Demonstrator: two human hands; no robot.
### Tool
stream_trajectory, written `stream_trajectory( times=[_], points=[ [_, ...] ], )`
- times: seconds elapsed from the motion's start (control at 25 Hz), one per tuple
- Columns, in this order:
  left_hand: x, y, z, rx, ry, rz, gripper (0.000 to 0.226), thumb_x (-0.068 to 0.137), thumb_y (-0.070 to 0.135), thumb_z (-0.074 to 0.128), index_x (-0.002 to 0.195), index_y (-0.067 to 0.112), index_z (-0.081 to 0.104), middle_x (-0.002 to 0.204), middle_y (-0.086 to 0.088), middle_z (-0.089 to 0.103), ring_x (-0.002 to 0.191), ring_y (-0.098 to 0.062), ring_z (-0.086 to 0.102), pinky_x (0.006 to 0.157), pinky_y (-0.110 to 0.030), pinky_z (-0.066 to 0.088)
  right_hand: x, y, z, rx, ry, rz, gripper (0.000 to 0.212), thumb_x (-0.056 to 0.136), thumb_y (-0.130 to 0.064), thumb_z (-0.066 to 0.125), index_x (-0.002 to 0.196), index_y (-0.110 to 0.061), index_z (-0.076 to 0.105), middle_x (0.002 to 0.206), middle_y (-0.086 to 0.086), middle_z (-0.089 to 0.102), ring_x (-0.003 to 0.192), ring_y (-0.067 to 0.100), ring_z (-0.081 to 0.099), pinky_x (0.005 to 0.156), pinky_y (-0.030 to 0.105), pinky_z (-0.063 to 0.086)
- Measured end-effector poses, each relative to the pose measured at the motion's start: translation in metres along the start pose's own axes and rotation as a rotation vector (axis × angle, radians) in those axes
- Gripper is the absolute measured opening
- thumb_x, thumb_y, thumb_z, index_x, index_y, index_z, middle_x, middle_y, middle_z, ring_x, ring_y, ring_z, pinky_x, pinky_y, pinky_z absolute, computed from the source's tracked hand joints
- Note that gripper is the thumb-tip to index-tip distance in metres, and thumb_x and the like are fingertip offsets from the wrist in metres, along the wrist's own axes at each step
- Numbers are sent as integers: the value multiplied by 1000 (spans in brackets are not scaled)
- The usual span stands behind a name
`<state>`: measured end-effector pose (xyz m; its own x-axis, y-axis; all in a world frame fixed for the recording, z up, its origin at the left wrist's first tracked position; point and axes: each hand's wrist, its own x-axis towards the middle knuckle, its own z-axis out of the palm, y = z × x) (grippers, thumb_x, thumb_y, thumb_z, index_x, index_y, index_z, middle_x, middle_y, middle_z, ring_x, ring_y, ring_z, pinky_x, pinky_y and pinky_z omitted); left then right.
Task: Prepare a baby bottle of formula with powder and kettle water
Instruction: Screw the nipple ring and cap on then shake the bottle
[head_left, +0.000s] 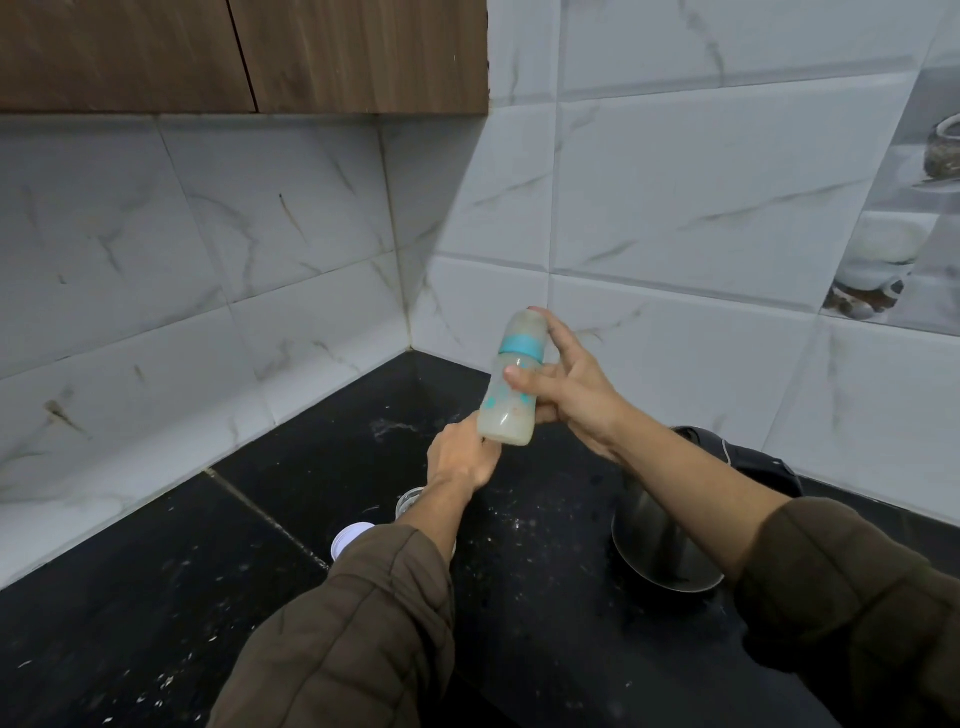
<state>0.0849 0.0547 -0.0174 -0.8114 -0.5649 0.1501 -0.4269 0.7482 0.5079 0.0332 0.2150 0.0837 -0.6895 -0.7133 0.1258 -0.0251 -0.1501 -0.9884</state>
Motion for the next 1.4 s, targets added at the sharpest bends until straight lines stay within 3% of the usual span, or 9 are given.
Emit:
stream_trajectory(
  times=[0.08, 0.2, 0.28, 0.48, 0.72, 0.96, 1.12, 1.2, 1.4],
  points=[
    [-1, 2, 0, -5, 8, 13, 22, 106, 34, 43, 100, 20, 58, 93, -6, 69, 93, -34, 68, 84, -42, 55, -1, 5, -2, 42, 35, -23, 90, 79, -24, 86, 152, -44, 37, 121, 12, 74, 110, 32, 74, 83, 53, 63],
    [-1, -2, 2, -46, 34, 27, 39, 107, 45, 32, 101, 26, 65, 90, -2, 73, 93, -32, 68, 85, -43, 53, 11, 4, -9, 357, 342, -92, 91, 88, -25, 84, 158, -40, 28, 139, 10, 64, 117, 31, 72, 80, 49, 64],
    [0, -4, 3, -62, 36, 23, 42, 107, 47, 30, 103, 27, 67, 90, -1, 73, 92, -30, 68, 86, -43, 53, 16, 2, -15, 434, 418, -92, 86, 93, -26, 79, 158, -40, 24, 138, 8, 65, 114, 29, 74, 82, 45, 64],
    [0, 0, 1, 8, 17, 33, 27, 107, 37, 38, 99, 20, 58, 89, -3, 68, 89, -30, 66, 78, -39, 51, 1, 7, -11, 63, 36, -14, 93, 78, -27, 86, 156, -38, 36, 121, 9, 73, 108, 32, 75, 84, 55, 63],
    [-2, -3, 3, -47, 31, 30, 43, 108, 47, 30, 107, 26, 67, 94, -3, 74, 93, -30, 68, 85, -42, 53, 14, 5, -11, 497, 376, -75, 83, 91, -25, 81, 157, -35, 31, 139, 10, 65, 112, 30, 75, 85, 51, 63],
    [-2, -1, -2, 18, -2, 10, 27, 107, 35, 39, 99, 20, 59, 95, -7, 71, 90, -31, 68, 84, -43, 56, -4, -1, -5, 127, -30, -15, 88, 78, -24, 83, 153, -39, 39, 117, 6, 73, 106, 31, 75, 82, 53, 63],
    [-4, -3, 1, -32, 39, 28, 44, 109, 45, 29, 107, 24, 67, 93, -3, 74, 92, -30, 67, 84, -41, 52, 7, -2, -10, 440, 292, -66, 86, 88, -26, 81, 157, -34, 32, 137, 10, 66, 112, 30, 75, 79, 47, 64],
    [-3, -4, 1, -53, 41, 22, 45, 109, 46, 29, 108, 24, 68, 94, -3, 74, 93, -30, 68, 84, -41, 52, 12, 1, -12, 516, 345, -61, 77, 92, -28, 79, 155, -27, 35, 141, 13, 64, 110, 30, 75, 78, 45, 64],
    [-6, 5, -8, 38, -3, 15, 21, 105, 31, 43, 101, 18, 59, 98, -9, 71, 93, -34, 67, 80, -40, 52, -9, 5, -4, 201, -88, 47, 77, 85, -27, 79, 153, -33, 41, 131, 13, 71, 110, 35, 74, 81, 50, 64]
  ],
)
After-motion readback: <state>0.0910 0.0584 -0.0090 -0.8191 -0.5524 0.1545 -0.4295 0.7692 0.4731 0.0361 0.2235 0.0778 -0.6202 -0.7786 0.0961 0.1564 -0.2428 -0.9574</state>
